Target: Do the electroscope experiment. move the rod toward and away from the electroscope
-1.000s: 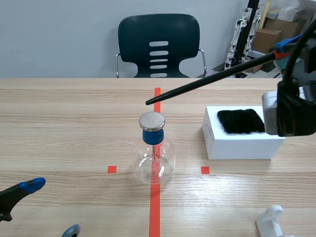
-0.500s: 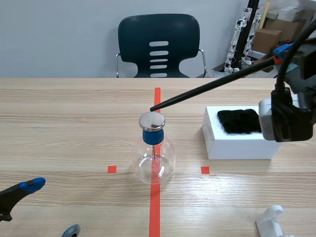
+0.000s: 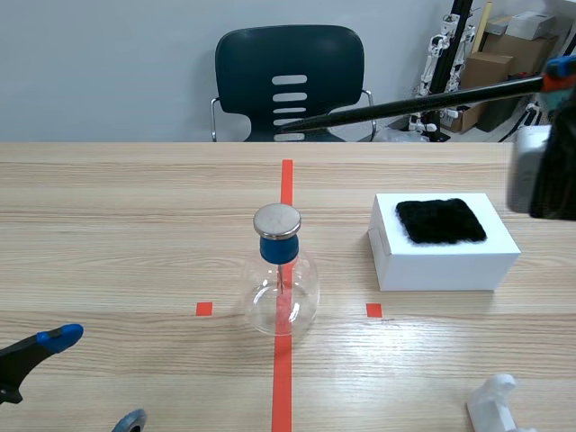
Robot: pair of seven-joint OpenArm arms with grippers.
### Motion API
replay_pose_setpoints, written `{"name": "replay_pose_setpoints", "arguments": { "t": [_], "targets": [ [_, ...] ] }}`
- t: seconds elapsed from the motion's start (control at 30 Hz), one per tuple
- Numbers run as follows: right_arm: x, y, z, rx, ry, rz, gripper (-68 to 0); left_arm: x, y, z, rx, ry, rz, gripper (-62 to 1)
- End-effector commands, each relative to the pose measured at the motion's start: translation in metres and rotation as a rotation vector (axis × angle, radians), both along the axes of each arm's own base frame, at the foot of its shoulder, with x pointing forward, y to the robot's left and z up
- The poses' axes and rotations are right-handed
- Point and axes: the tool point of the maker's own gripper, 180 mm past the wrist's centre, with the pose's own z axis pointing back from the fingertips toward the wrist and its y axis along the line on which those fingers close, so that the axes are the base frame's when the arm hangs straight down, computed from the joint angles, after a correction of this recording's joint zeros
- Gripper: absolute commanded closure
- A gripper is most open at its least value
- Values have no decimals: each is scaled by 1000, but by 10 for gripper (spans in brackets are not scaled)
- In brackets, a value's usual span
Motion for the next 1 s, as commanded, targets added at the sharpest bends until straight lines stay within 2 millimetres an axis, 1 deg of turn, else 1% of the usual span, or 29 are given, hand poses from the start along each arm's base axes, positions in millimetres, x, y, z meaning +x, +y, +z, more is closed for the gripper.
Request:
{"name": "replay_pose_setpoints", "arguments": {
  "t": [0.0,0.17,0.27,0.4,0.67,0.97],
  "targets": [
    [-1,-3,22,28,-55,-10,-13,3,2,7,-11,-30,1,-623],
    [-8,-32,31,122,-45,-92,-13,3,2,7,-12,-31,1,-623],
    [-18,-48,32,168,-32,-126,-13,3,2,7,-11,-30,1,-623],
    [-34,-62,30,208,-2,-145,-13,3,2,7,-12,-31,1,-623],
    [-65,-77,14,214,91,-174,-13,3,2,7,-12,-31,1,-623],
    [-86,-84,0,216,148,-194,-13,3,2,7,-11,-30,1,-623]
  ]
}}
